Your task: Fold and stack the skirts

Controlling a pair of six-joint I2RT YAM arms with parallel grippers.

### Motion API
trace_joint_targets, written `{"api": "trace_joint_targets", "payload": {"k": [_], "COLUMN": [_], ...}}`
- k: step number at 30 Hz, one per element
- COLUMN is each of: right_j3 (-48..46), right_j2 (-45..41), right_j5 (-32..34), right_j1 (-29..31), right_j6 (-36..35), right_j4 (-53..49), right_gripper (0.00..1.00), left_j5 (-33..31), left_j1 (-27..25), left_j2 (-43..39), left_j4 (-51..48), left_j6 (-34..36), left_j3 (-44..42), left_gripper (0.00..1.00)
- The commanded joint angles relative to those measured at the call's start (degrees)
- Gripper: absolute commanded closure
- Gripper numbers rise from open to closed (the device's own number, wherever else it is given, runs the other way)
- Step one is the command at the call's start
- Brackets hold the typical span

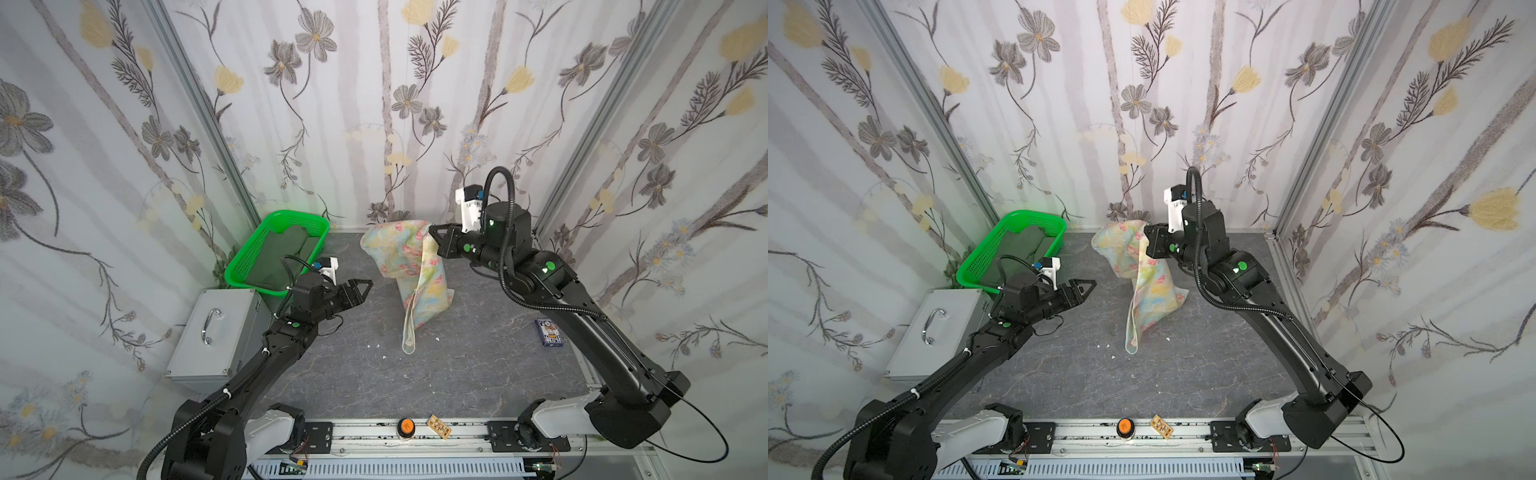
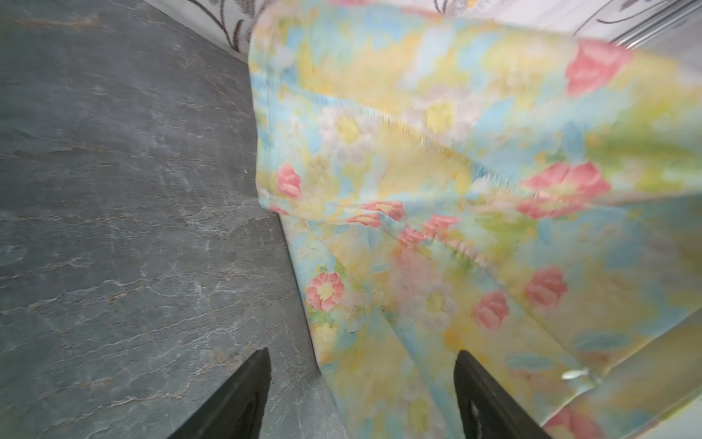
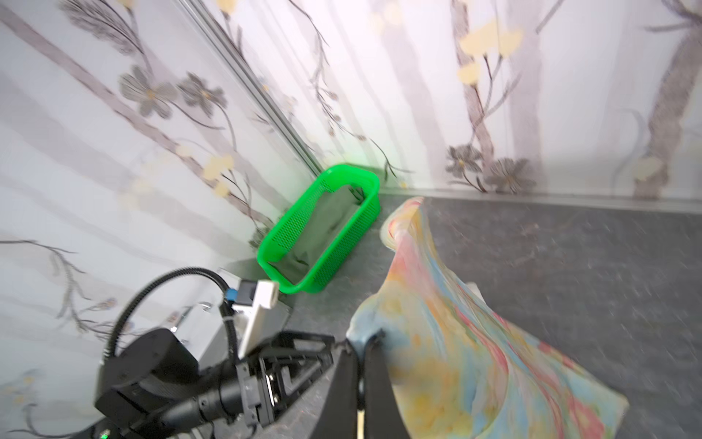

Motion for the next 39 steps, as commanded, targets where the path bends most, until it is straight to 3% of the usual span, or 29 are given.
{"api": "trace_joint_targets", "payload": {"k": [1,9,13,17,23,35,39], "right_j3": [4.14,4.03,4.05,3.98,3.92,3.93,3.89], "right_j2": [3.58,5.81,6.54,6.36,6.22,5.3,5.13], "right_j5": [-7.97,-11.69,-12.56,-13.67,-14.79,-16.35,-16.93], "right_j1": [-2.03,-3.42,-4.41,-5.32,-5.94,-6.1,-6.18], "right_j6": [0.43,4.87,5.68,6.12,6.35,6.85,6.94], "right_j4": [2.25,8.27,8.68,8.9,9.03,9.43,9.6], "right_gripper": [1.0,1.0,1.0,1.0,1.0,1.0,1.0], "left_j5": [2.49,-0.2,1.45,-4.64,-6.52,-10.62,-7.41], "left_j1": [-1.49,-7.94,-8.77,-8.77,-8.76,-11.05,-11.56], "left_j2": [-2.05,-0.12,-1.89,-3.59,-4.72,2.53,4.31], "left_j4": [0.57,0.84,-0.32,-7.03,-7.42,-6.77,-5.4], "left_j6": [-0.48,2.13,7.28,10.24,12.28,18.38,19.03], "left_j3": [-0.05,1.07,-0.35,-1.92,-4.63,-0.65,0.26], "left_gripper": [0.14,0.01,0.0,0.0,0.0,0.0,0.0]}}
